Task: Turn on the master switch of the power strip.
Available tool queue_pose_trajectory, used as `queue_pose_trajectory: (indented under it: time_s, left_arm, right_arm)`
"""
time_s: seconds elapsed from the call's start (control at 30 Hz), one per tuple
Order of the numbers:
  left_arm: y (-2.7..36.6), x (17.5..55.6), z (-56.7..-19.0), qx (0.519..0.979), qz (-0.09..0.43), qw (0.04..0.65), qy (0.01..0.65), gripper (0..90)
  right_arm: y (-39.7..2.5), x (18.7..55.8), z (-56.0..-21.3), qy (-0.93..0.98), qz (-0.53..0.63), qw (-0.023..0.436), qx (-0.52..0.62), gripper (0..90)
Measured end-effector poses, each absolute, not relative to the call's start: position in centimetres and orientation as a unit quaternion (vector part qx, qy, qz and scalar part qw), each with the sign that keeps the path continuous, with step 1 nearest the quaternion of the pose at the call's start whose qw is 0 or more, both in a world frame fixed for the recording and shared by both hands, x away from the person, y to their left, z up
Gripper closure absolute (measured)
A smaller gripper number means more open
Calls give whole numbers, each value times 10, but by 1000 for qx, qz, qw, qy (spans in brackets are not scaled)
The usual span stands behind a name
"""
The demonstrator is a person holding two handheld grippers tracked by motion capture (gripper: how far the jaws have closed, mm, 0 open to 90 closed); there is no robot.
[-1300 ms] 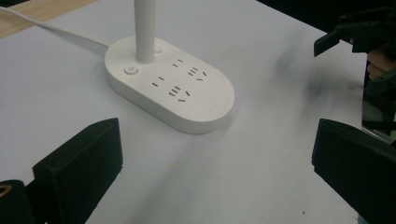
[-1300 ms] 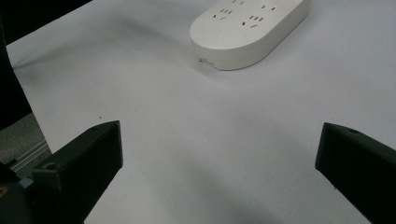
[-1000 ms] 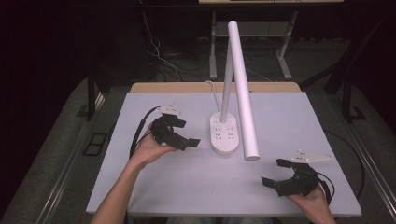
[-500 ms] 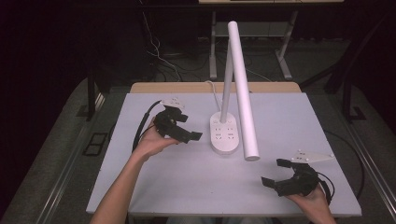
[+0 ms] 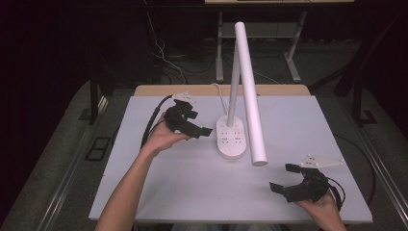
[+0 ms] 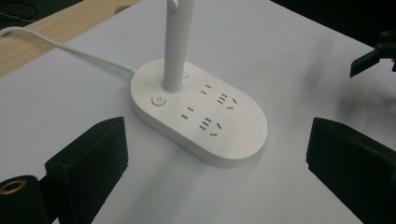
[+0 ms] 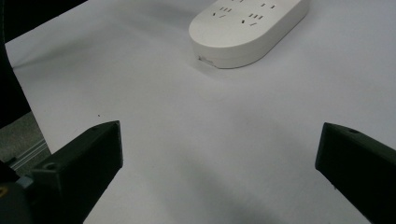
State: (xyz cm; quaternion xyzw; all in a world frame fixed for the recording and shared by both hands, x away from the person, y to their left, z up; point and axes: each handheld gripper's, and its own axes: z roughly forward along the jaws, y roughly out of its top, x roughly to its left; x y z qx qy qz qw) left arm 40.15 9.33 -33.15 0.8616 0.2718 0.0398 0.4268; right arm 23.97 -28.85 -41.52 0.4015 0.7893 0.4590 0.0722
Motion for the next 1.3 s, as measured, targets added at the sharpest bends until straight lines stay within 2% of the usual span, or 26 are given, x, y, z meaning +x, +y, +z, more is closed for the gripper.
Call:
queue_pose_trajectory:
  time_s: [0.33,0.7,0.87,1.3]
  left_arm:
    - [86,416,-335,862,43,421,280,77]
    - [81,428,-339,858,37,417,298,152]
    - [79,434,-341,854,42,419,307,258]
    - [69,446,-356,836,24,438,330,675]
  right_arm:
    - [-289,240,-416,790,458,72,400,1]
    - [-289,240,-416,791,458,71,401,2]
    - [-290,240,-416,790,458,72,401,2]
    - [-292,241,-416,790,457,72,402,2]
